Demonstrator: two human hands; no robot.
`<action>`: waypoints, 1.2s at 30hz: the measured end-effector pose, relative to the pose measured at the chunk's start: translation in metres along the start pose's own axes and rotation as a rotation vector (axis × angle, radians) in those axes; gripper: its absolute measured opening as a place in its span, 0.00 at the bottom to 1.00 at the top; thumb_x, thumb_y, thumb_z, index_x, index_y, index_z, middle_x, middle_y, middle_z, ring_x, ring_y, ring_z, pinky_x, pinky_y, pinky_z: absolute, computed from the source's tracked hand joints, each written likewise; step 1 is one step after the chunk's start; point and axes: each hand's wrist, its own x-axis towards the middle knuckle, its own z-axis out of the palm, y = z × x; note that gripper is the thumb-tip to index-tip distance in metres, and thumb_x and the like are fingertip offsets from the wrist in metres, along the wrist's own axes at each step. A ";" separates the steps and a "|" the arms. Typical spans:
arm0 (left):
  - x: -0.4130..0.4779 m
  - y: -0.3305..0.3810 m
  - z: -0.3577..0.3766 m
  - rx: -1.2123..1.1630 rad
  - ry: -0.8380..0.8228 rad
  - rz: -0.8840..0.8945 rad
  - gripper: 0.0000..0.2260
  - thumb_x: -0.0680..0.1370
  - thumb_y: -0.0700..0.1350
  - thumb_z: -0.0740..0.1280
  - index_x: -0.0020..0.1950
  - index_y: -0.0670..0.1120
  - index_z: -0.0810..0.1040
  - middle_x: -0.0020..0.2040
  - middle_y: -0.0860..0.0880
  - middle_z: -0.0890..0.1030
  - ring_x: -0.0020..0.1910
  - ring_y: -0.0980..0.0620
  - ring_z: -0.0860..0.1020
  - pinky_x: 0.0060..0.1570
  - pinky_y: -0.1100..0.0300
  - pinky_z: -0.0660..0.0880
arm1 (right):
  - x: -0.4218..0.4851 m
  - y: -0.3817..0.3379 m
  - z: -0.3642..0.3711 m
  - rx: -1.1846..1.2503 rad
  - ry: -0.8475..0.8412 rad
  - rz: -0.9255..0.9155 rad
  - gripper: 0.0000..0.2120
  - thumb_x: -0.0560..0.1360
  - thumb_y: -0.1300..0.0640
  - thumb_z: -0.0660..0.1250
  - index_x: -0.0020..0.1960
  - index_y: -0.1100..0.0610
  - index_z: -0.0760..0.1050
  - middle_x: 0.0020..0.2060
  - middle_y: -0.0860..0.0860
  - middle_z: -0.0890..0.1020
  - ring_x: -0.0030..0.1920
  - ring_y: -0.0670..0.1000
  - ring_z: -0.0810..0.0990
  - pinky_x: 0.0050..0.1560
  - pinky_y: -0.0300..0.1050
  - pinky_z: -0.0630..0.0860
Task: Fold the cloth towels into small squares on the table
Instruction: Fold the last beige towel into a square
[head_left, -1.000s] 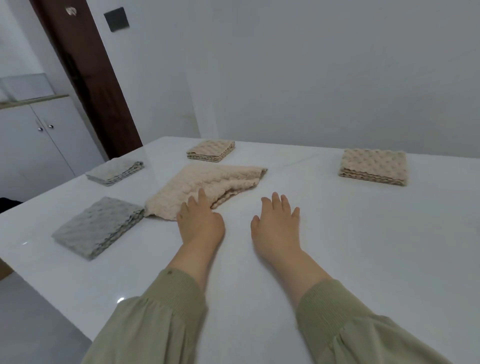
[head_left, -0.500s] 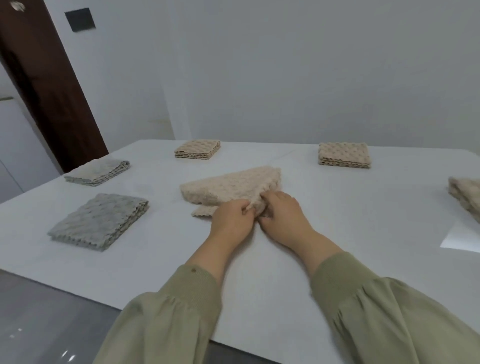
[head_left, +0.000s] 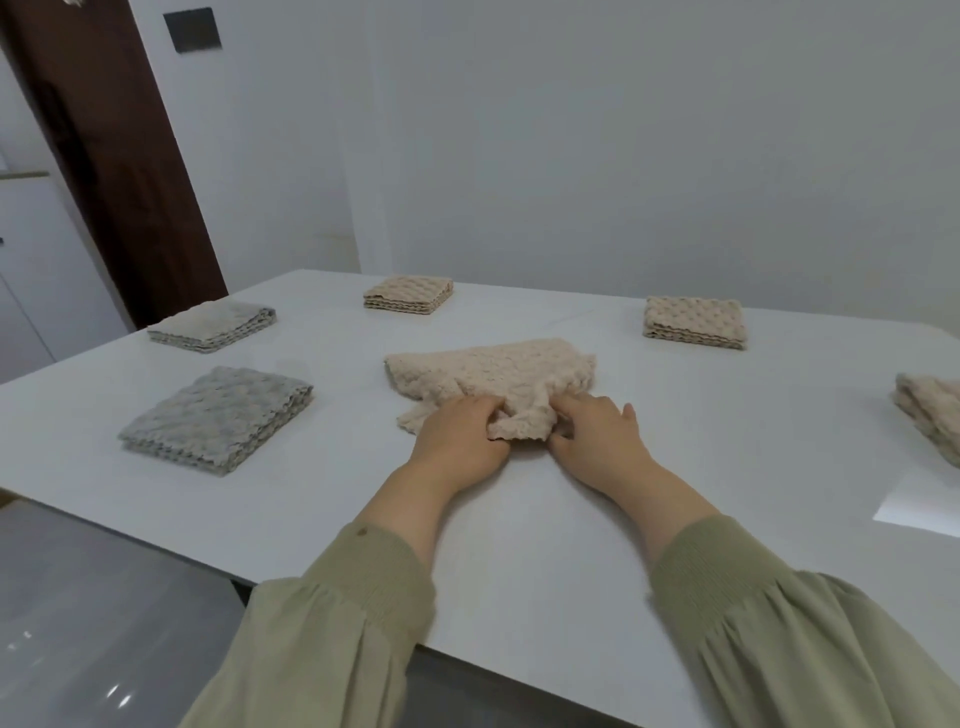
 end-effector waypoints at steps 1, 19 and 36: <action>0.000 -0.003 -0.002 -0.024 0.001 0.031 0.19 0.70 0.48 0.65 0.62 0.53 0.75 0.58 0.52 0.78 0.61 0.48 0.72 0.55 0.55 0.70 | 0.001 0.000 -0.001 -0.044 0.021 -0.018 0.12 0.74 0.55 0.60 0.56 0.51 0.75 0.57 0.51 0.76 0.60 0.57 0.71 0.68 0.61 0.58; -0.010 -0.032 -0.036 -0.213 0.338 -0.344 0.12 0.76 0.42 0.59 0.45 0.45 0.82 0.42 0.50 0.83 0.45 0.49 0.78 0.45 0.56 0.74 | -0.008 -0.009 -0.024 0.028 0.270 -0.101 0.15 0.78 0.53 0.57 0.56 0.58 0.78 0.50 0.54 0.82 0.53 0.57 0.77 0.56 0.49 0.69; -0.006 -0.030 -0.015 0.133 0.105 -0.130 0.19 0.80 0.51 0.57 0.70 0.49 0.67 0.67 0.47 0.71 0.66 0.46 0.66 0.61 0.52 0.67 | -0.018 -0.026 -0.020 -0.357 0.075 0.057 0.20 0.80 0.48 0.49 0.46 0.58 0.74 0.41 0.54 0.77 0.44 0.57 0.76 0.45 0.49 0.71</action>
